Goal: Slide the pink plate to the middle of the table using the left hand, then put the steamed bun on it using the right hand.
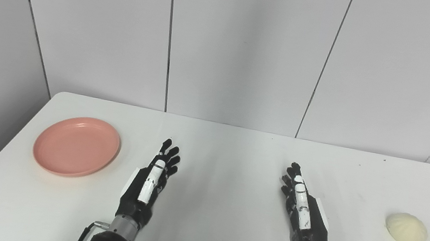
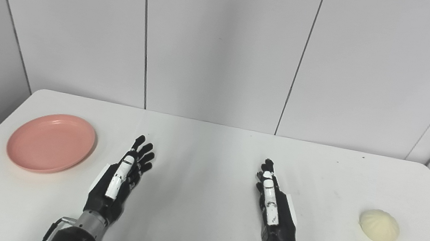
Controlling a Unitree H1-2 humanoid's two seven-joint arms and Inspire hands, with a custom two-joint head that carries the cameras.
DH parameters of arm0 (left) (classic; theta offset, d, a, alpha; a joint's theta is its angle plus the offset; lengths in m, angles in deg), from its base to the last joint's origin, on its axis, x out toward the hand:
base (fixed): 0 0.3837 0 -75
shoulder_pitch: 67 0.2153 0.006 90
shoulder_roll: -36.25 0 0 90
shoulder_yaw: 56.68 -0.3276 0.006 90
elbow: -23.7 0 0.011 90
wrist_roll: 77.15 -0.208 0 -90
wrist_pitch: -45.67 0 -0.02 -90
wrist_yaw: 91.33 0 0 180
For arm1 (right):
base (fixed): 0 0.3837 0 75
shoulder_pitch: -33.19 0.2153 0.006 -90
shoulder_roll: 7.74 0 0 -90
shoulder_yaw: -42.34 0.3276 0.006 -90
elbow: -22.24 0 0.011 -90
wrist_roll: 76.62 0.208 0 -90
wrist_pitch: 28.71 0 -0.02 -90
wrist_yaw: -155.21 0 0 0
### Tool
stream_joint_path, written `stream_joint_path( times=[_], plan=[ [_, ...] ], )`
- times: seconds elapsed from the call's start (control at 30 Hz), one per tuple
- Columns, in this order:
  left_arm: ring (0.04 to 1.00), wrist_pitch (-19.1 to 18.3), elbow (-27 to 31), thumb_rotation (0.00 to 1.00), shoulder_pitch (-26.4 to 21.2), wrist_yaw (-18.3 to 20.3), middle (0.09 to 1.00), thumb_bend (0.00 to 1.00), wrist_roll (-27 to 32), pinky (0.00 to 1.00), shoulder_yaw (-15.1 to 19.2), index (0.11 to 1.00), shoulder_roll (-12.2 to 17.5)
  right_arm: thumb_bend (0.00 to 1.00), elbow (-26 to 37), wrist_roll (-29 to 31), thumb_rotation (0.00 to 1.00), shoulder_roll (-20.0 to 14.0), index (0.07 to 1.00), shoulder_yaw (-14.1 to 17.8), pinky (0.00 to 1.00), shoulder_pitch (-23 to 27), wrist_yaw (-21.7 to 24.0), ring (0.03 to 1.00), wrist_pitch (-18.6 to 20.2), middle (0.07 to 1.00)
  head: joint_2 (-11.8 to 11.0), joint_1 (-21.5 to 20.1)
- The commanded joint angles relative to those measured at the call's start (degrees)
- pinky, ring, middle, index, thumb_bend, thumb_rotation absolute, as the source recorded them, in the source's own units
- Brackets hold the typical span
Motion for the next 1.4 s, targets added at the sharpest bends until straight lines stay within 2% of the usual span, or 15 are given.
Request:
stream_joint_path(
  times=[0.0,0.97,1.37],
  plan=[
    [0.962,0.6,-6.0,1.00,5.9,0.4,0.973,0.42,0.4,0.97,0.1,0.987,0.1,0.19,-2.8,-0.2,1.00,0.3,1.000,-0.3,1.00,-2.9,0.3,1.000,0.1,1.000,0.0,0.0],
    [0.961,0.9,-7.3,1.00,5.4,0.2,0.971,0.42,0.2,0.96,0.0,0.982,-0.1,0.19,-3.3,0.2,1.00,0.1,1.000,-0.1,1.00,-2.7,0.3,1.000,0.3,1.000,-0.3,0.7],
    [0.965,1.4,-8.3,1.00,4.9,0.0,0.978,0.41,-0.3,0.97,-0.5,0.991,-0.3,0.18,-2.5,0.8,1.00,-0.3,1.000,0.1,1.00,-2.8,0.8,1.000,1.3,1.000,-0.8,3.4]
  ],
)
